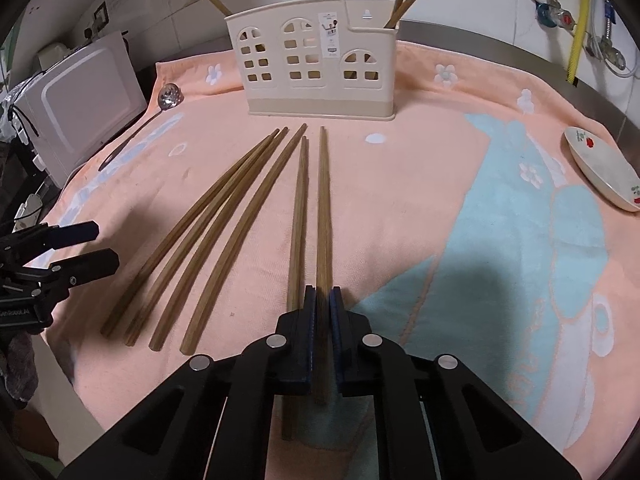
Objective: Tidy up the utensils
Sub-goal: 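Close the right gripper on a chopstick while the left gripper grasps another, then lift both held chopsticks and lower them upright into the white holder, then open both grippers to release the chopsticks into the holder, then move both open grippers back down to the chopsticks on the towel, then close the right gripper on a chopstick while the left gripper grasps another, then lift both chopsticks and lower them upright into the white holder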
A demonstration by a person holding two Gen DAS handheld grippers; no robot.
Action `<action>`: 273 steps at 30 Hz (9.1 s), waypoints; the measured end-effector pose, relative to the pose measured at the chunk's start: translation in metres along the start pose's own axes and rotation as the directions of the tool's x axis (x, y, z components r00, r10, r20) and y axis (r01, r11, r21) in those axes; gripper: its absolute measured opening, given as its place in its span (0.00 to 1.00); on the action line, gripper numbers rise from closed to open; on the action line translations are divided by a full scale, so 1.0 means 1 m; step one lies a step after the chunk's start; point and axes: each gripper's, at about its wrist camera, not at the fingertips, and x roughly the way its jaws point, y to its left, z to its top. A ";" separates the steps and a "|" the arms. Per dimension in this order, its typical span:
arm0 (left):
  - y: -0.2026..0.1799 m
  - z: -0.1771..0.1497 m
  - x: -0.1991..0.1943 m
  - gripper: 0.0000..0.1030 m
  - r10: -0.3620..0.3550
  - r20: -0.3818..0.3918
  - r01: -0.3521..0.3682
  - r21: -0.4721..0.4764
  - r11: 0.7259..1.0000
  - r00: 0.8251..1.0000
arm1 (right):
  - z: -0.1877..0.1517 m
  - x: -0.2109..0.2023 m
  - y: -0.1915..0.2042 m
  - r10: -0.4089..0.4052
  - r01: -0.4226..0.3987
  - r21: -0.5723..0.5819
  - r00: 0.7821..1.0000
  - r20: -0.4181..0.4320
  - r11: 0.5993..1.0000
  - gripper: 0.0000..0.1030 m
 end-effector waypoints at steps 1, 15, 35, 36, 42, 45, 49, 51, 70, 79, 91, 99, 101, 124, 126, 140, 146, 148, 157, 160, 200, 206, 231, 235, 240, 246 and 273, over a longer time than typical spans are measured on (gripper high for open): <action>-0.003 0.001 0.001 0.60 -0.011 0.000 0.011 0.007 1.000 1.000 | 0.000 0.000 -0.001 0.000 0.000 0.003 1.000 0.001 1.000 0.07; -0.028 0.000 0.021 0.19 -0.065 -0.043 0.067 0.057 0.996 0.997 | -0.005 -0.003 -0.004 -0.005 0.005 0.004 1.000 0.012 1.000 0.07; -0.028 -0.001 0.025 0.18 -0.083 -0.039 0.085 0.046 0.995 0.996 | -0.005 -0.002 -0.001 -0.024 0.024 -0.022 1.000 0.016 0.999 0.07; -0.029 -0.001 0.025 0.18 -0.079 -0.040 0.081 0.049 0.996 0.996 | -0.005 -0.002 -0.001 -0.027 0.028 -0.025 0.999 0.017 0.999 0.07; -0.032 0.003 0.024 0.07 -0.063 -0.028 0.065 0.074 0.995 0.998 | -0.004 -0.006 0.001 -0.037 0.038 -0.022 0.999 0.031 0.999 0.07; -0.030 0.008 0.017 0.07 -0.071 -0.006 0.071 0.076 0.995 0.997 | 0.000 -0.015 0.001 -0.043 0.044 -0.026 0.998 0.051 0.999 0.07; -0.026 0.017 0.002 0.06 -0.075 0.035 0.071 0.086 0.994 0.997 | 0.013 -0.034 0.003 -0.046 0.050 -0.045 0.994 0.101 0.998 0.07; -0.024 0.025 -0.008 0.06 -0.081 0.066 0.075 0.087 0.993 0.995 | 0.022 -0.044 0.005 -0.041 0.048 -0.053 0.991 0.130 0.997 0.07; -0.025 0.119 -0.055 0.06 -0.128 0.228 0.085 0.189 0.978 0.965 | 0.155 -0.121 0.009 0.018 0.025 -0.135 0.952 0.307 0.990 0.07; -0.019 0.148 -0.075 0.05 -0.156 0.239 0.104 0.216 0.971 0.958 | 0.206 -0.153 -0.006 0.022 0.023 -0.121 0.934 0.357 0.992 0.07; -0.016 0.175 -0.123 0.05 -0.166 0.286 0.093 0.251 0.963 0.944 | 0.240 -0.152 -0.026 -0.036 0.067 -0.079 0.937 0.349 0.995 0.07; -0.011 0.203 -0.132 0.05 -0.113 0.285 0.034 0.270 0.962 0.952 | 0.249 -0.120 -0.031 -0.043 0.065 -0.066 0.955 0.295 0.996 0.07; -0.009 0.212 -0.127 0.05 -0.082 0.264 0.009 0.267 0.964 0.961 | 0.251 -0.111 -0.031 -0.044 0.065 -0.066 0.959 0.278 0.996 0.07; 0.001 0.271 -0.071 0.31 -0.025 0.111 0.001 0.214 0.977 0.994 | 0.263 -0.084 -0.029 -0.071 0.090 -0.060 0.964 0.256 0.994 0.07; 0.000 0.271 -0.077 0.37 -0.022 0.141 -0.010 0.218 0.976 0.990 | 0.263 -0.089 -0.029 -0.071 0.090 -0.059 0.961 0.266 0.994 0.08; 0.012 0.224 -0.126 0.64 -0.089 0.269 0.046 0.160 0.986 0.959 | 0.210 -0.122 -0.002 -0.047 0.092 -0.117 0.940 0.339 0.989 0.20; 0.021 0.179 -0.111 0.70 -0.092 0.251 0.062 0.125 0.990 0.964 | 0.155 -0.109 0.008 -0.014 0.053 -0.127 0.957 0.290 0.991 0.26; 0.023 0.166 -0.105 0.72 -0.103 0.241 0.077 0.114 0.991 0.965 | 0.134 -0.099 0.010 -0.018 0.053 -0.128 0.965 0.261 0.990 0.27; 0.031 0.113 -0.070 0.80 -0.076 0.192 0.069 0.043 0.997 0.978 | 0.047 -0.050 0.014 -0.018 0.031 -0.110 0.993 0.116 0.993 0.27; 0.032 0.100 -0.062 0.83 -0.061 0.181 0.058 0.024 0.998 0.982 | 0.029 -0.040 0.014 -0.018 0.026 -0.100 0.996 0.085 0.995 0.27; -0.022 0.003 -0.003 0.76 -0.045 0.008 0.044 0.088 0.995 0.999 | -0.019 -0.018 0.016 -0.041 0.043 -0.048 0.999 0.030 0.998 0.07; -0.030 0.002 0.006 0.59 -0.083 -0.012 0.083 0.070 0.994 0.997 | -0.014 -0.033 0.011 -0.034 0.036 -0.028 0.997 0.072 0.999 0.07; -0.055 0.002 0.028 0.12 -0.047 -0.058 0.054 0.137 0.989 0.997 | 0.001 -0.057 0.015 -0.023 0.029 -0.038 0.989 0.143 0.999 0.06; -0.050 0.004 0.025 0.07 -0.061 -0.069 0.070 0.136 0.988 0.996 | 0.004 -0.061 0.014 -0.025 0.031 -0.041 0.988 0.152 0.999 0.06; -0.038 0.011 0.012 0.06 -0.097 -0.052 0.103 0.119 0.988 0.994 | 0.011 -0.068 0.013 -0.025 0.033 -0.044 0.985 0.173 0.998 0.06; -0.025 0.035 -0.024 0.05 -0.149 0.063 0.143 0.100 0.985 0.987 | 0.028 -0.081 0.016 -0.023 0.039 -0.069 0.976 0.217 0.997 0.06; -0.028 0.146 -0.087 0.05 -0.170 0.252 0.111 0.232 0.966 0.953 | 0.192 -0.158 -0.005 0.040 -0.001 -0.107 0.932 0.360 0.994 0.06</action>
